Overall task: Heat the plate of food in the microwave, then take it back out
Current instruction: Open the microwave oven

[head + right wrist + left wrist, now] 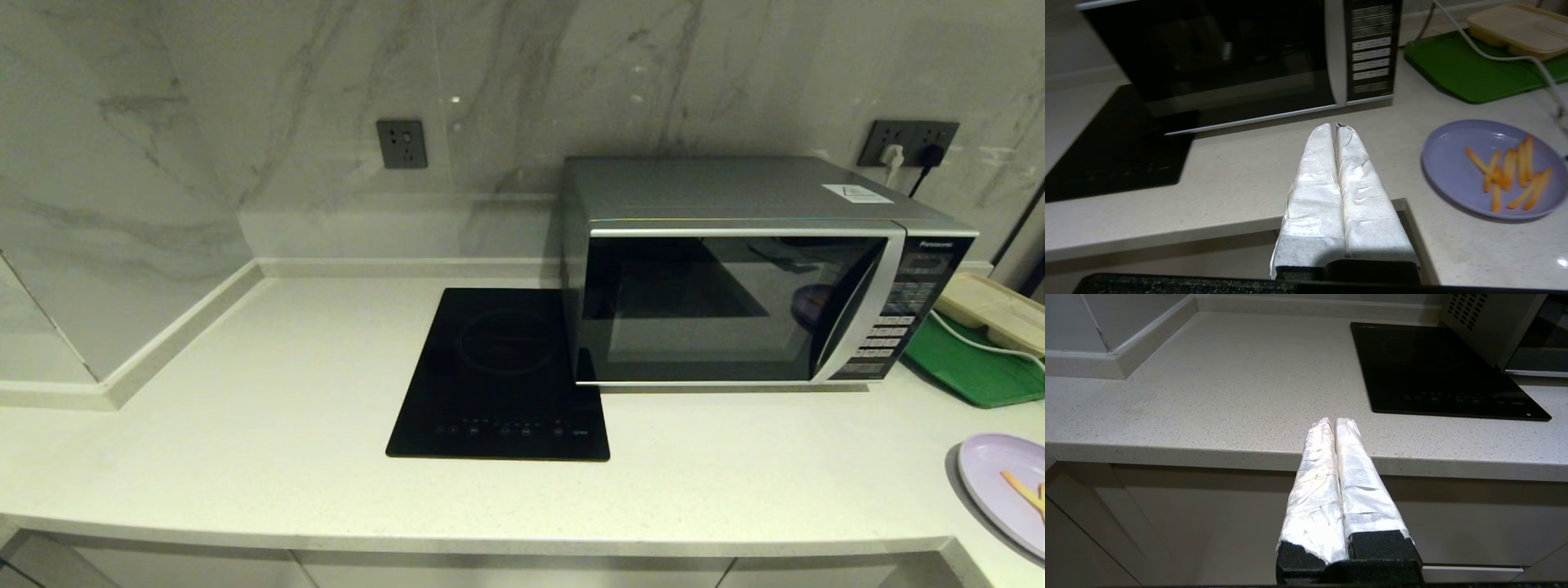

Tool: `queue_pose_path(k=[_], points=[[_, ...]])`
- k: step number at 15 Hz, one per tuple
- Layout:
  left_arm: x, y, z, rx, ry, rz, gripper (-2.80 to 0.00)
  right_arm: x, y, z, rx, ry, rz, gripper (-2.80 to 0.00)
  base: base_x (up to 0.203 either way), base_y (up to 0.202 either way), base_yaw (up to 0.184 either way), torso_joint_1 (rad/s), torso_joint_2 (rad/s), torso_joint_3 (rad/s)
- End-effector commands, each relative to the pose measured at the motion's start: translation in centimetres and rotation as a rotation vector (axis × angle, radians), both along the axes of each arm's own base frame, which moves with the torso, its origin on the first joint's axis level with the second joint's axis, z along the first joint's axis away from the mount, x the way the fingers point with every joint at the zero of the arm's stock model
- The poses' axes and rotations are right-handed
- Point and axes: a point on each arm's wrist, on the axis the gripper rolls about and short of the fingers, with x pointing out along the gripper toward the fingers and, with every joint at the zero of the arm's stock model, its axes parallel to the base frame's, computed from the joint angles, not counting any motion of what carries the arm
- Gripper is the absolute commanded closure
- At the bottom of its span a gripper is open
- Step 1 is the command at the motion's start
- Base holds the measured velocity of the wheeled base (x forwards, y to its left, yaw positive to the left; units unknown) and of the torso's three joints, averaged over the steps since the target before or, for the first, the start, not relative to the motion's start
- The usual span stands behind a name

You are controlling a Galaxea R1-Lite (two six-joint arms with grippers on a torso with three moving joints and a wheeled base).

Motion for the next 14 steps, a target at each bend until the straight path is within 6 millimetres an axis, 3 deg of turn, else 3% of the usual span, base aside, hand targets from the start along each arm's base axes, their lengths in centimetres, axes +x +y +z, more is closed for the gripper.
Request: queue_pose_path(k=[1,3,4,7,10,14], points=[[0.0,0.0,0.0,0.0,0.0,0.001,0.0,6.2,-0.3,2.4,-0.036,0.221,-0.129,0.0,0.0,0.0,0.0,0.0,0.0,0.0],[0.0,0.0,0.0,0.0,0.0,0.001,0.0,10.7,-0.9,2.5,-0.101,0.329,-0.336,0.0,0.0,0.0,0.0,0.0,0.0,0.0],[0.0,0.0,0.0,0.0,0.0,0.001,0.0,12.8,-1.1,2.3,-0.156,0.35,-0.434,-2.8,0.0,0.0,0.0,0.0,0.0,0.0],[0.0,0.0,0.0,0.0,0.0,0.001,0.0,18.5,-1.4,0.6,-0.271,0.385,-0.627,-2.8,0.0,0.0,0.0,0.0,0.0,0.0],[0.0,0.0,0.0,0.0,0.0,0.001,0.0,23.3,-1.3,-2.0,-0.344,0.47,-0.703,-2.8,0.0,0.0,0.0,0.0,0.0,0.0],[0.0,0.0,0.0,0.0,0.0,0.001,0.0,27.5,1.4,-4.0,-0.415,0.503,-0.684,-2.8,0.0,0.0,0.0,0.0,0.0,0.0]])
